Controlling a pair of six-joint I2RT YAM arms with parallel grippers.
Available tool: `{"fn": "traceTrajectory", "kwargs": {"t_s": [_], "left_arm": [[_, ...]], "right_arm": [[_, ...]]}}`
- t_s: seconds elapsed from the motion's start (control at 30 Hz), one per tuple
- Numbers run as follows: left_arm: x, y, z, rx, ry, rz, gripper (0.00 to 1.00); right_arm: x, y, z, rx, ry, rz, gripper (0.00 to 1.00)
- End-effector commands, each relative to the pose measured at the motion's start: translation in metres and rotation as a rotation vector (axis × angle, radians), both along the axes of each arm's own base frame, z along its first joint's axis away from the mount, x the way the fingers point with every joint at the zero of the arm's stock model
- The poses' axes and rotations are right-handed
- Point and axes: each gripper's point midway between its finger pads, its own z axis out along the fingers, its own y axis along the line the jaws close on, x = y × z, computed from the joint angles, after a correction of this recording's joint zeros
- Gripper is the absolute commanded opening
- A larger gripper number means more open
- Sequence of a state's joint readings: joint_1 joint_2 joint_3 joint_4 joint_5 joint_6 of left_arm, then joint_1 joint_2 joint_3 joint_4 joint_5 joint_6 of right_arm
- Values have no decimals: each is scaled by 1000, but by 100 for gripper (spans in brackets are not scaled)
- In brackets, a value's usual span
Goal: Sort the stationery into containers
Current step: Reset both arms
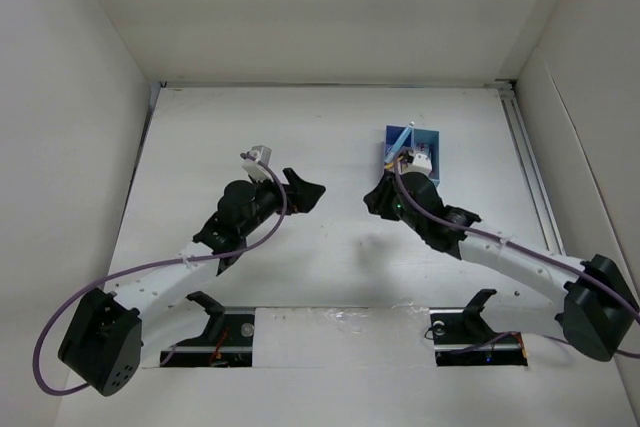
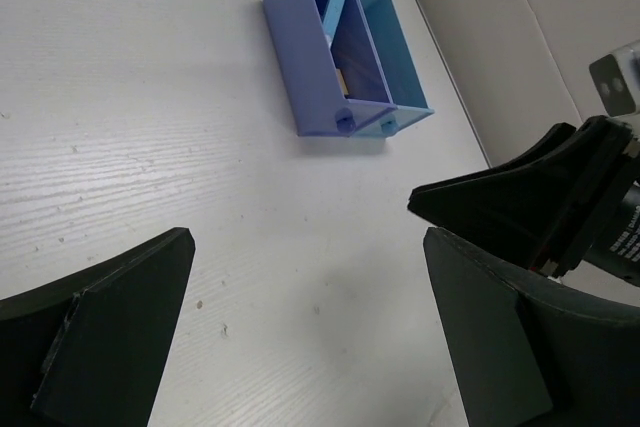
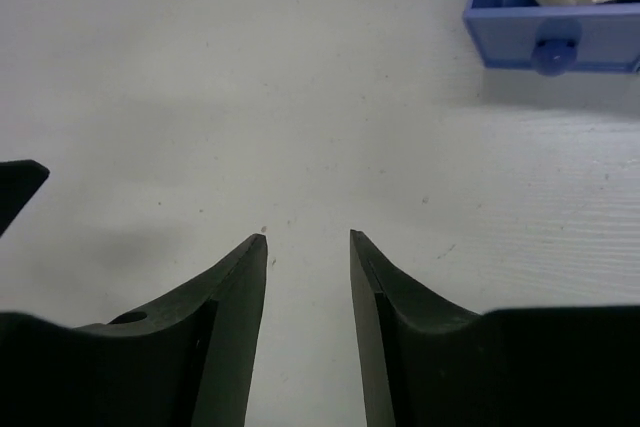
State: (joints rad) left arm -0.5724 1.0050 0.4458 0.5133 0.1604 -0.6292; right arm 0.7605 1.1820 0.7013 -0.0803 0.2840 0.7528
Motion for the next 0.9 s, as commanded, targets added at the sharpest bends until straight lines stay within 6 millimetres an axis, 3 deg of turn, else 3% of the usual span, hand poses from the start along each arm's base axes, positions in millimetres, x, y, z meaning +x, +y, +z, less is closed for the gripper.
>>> {"fn": "traceTrajectory", "kwargs": {"t_s": [0.0, 0.03, 0.1, 0.2, 0.27, 0.33, 0.37, 0.47, 0.63, 0.7, 0.73, 0.77, 0.87], "left_arm": [[4, -2, 35, -45, -86, -2, 99], [3, 1, 37, -43, -86, 7, 99], [3, 4, 38, -31, -98, 18, 99], [5, 14, 36, 2, -105, 62, 99], [4, 20, 41, -4, -120, 92, 99], [7, 30, 35, -5, -109, 151, 99], [8, 34, 38, -8, -117, 171, 99], [10, 41, 38, -15, -118, 216, 99], [18, 50, 34, -25, -119, 280, 99], [19, 53, 32, -6, -134, 291, 99], [19, 53, 25, 6, -120, 291, 99], [19, 54, 24, 20, -129, 288, 99], [17, 56, 27, 27, -154, 286, 99]], "right_arm": [[14, -15, 28, 71, -91, -101, 45], [14, -20, 27, 72, -93, -112, 53], [11, -19, 25, 84, -81, -92, 57], [4, 0, 31, 125, -81, 19, 65], [2, 12, 12, 99, -37, 91, 66], [-1, 33, 12, 97, -24, 170, 66], [0, 39, -6, 52, 9, 189, 65], [-4, 58, -30, -3, 56, 247, 62], [-8, 72, -44, -41, 67, 319, 44], [-10, 77, -44, -38, 72, 350, 27], [-10, 77, -45, -45, 67, 356, 9], [-10, 80, -42, -32, 62, 367, 2], [-13, 79, -37, -21, 35, 366, 0]]}}
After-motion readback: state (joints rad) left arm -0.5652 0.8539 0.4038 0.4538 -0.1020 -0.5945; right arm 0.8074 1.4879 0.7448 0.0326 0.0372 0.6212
